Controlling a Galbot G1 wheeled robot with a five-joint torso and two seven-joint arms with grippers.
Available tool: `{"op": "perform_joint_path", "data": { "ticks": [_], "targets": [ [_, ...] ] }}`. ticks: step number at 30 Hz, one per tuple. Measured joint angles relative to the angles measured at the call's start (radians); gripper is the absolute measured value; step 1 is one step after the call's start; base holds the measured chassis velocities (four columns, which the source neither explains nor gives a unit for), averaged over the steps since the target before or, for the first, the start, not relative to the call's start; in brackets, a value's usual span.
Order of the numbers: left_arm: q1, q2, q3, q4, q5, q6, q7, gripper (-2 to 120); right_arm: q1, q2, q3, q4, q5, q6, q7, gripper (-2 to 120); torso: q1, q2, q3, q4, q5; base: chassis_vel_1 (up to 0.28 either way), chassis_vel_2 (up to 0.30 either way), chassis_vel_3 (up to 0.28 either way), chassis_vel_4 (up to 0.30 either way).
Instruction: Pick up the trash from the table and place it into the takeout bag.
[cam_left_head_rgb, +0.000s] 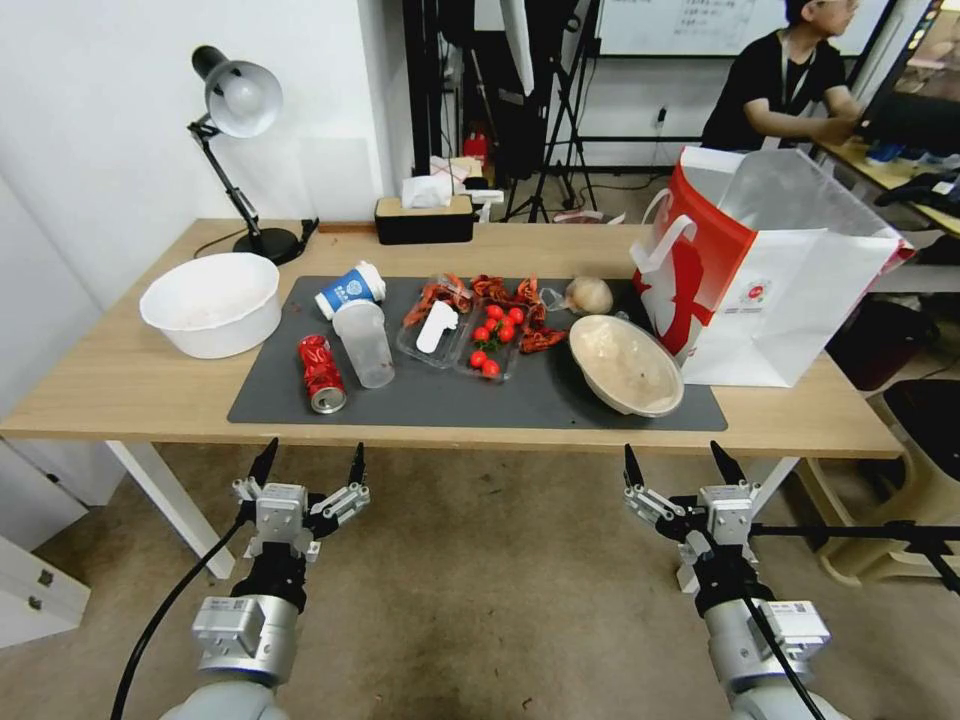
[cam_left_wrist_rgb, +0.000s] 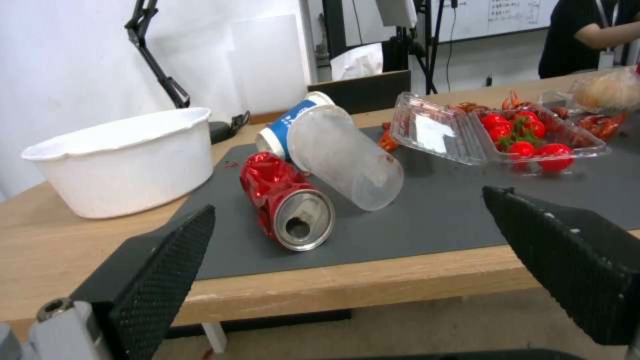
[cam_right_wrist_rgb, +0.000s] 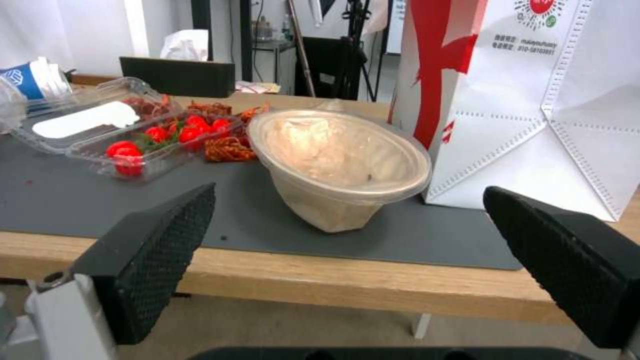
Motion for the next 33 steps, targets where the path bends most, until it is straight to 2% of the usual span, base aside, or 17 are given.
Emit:
{"op": "perform_joint_path", "data": {
  "ticks": [18, 23, 24, 25, 28, 29, 31, 33],
  "targets": [
    [0.000, 0.000, 0.000, 0.001, 0.000, -0.003, -0.001, 100, 0.000, 0.000, 0.000, 0.000, 0.000, 0.000, 0.000, 100, 0.000, 0.000, 0.000, 0.0000, 0.0000, 0.000, 0.000, 0.000, 0.000],
    [-0.015, -0.027, 0.013, 0.043, 0.018, -0.093, -0.028, 100, 0.010, 0.005, -0.013, -0.019, 0.000, 0.027, -0.009, 100, 0.000, 0.000, 0.000, -0.0002, -0.0006, 0.000, 0.000, 0.000, 0.000],
    [-0.024, -0.044, 0.023, 0.069, 0.031, -0.150, -0.045, 100, 0.028, 0.017, -0.043, -0.057, -0.001, 0.080, -0.034, 100, 0.000, 0.000, 0.000, -0.0001, 0.0004, 0.000, 0.000, 0.000, 0.000],
    [-0.024, -0.044, 0.023, 0.069, 0.031, -0.150, -0.045, 100, 0.028, 0.017, -0.043, -0.057, -0.001, 0.080, -0.034, 100, 0.000, 0.000, 0.000, -0.0001, 0.0004, 0.000, 0.000, 0.000, 0.000],
    [-0.046, -0.083, 0.043, 0.129, 0.060, -0.280, -0.085, 100, 0.076, 0.048, -0.114, -0.151, -0.004, 0.217, -0.094, 100, 0.000, 0.000, 0.000, 0.0001, 0.0000, 0.000, 0.000, 0.000, 0.000],
    [-0.046, -0.083, 0.043, 0.129, 0.060, -0.280, -0.085, 100, 0.076, 0.048, -0.114, -0.151, -0.004, 0.217, -0.094, 100, 0.000, 0.000, 0.000, 0.0001, 0.0000, 0.000, 0.000, 0.000, 0.000],
    [-0.058, -0.104, 0.055, 0.162, 0.074, -0.350, -0.105, 100, 0.097, 0.060, -0.142, -0.193, -0.004, 0.276, -0.122, 100, 0.000, 0.000, 0.000, 0.0003, 0.0001, 0.000, 0.000, 0.000, 0.000],
    [-0.059, -0.108, 0.055, 0.175, 0.073, -0.370, -0.105, 100, 0.101, 0.062, -0.144, -0.203, -0.003, 0.287, -0.128, 100, 0.000, 0.000, 0.000, -0.0001, -0.0001, 0.000, 0.000, 0.000, 0.000]
  ]
}}
